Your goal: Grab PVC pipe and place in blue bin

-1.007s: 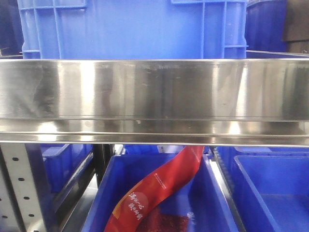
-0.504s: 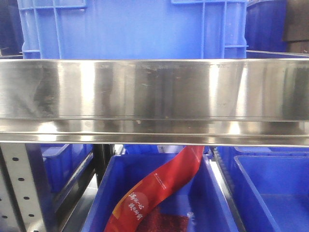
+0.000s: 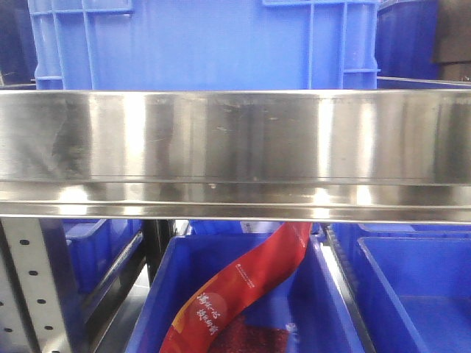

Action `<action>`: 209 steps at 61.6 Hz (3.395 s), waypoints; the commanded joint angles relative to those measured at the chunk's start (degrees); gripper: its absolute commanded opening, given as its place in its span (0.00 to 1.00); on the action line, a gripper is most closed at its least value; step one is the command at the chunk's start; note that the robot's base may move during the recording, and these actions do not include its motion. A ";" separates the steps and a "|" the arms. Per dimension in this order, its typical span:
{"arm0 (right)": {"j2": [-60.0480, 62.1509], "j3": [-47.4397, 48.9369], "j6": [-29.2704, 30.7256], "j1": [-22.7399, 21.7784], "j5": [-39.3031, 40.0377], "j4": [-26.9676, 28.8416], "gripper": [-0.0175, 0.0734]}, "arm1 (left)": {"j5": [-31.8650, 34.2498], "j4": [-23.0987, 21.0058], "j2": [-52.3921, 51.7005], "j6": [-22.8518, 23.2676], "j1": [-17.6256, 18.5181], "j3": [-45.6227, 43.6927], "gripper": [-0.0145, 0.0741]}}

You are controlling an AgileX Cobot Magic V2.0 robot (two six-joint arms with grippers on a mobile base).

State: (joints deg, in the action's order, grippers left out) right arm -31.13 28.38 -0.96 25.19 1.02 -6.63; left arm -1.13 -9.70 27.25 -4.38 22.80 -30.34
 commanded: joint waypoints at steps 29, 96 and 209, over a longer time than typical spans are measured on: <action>29.59 -26.78 3.61 -21.61 5.41 10.48 0.01 | 0.83 -0.27 -0.25 0.07 0.29 0.04 0.04; 31.13 -28.38 3.49 -21.70 -0.12 11.71 0.01 | 0.83 -0.27 -0.25 0.07 0.29 0.14 0.04; 31.13 -28.38 3.49 -21.70 -0.12 11.71 0.01 | -1.29 4.02 -27.25 0.72 -23.19 30.34 0.04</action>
State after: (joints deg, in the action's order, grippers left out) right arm -0.22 -0.03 2.16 3.75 -0.38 5.57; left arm -2.74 -5.90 0.33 -4.38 -1.72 0.14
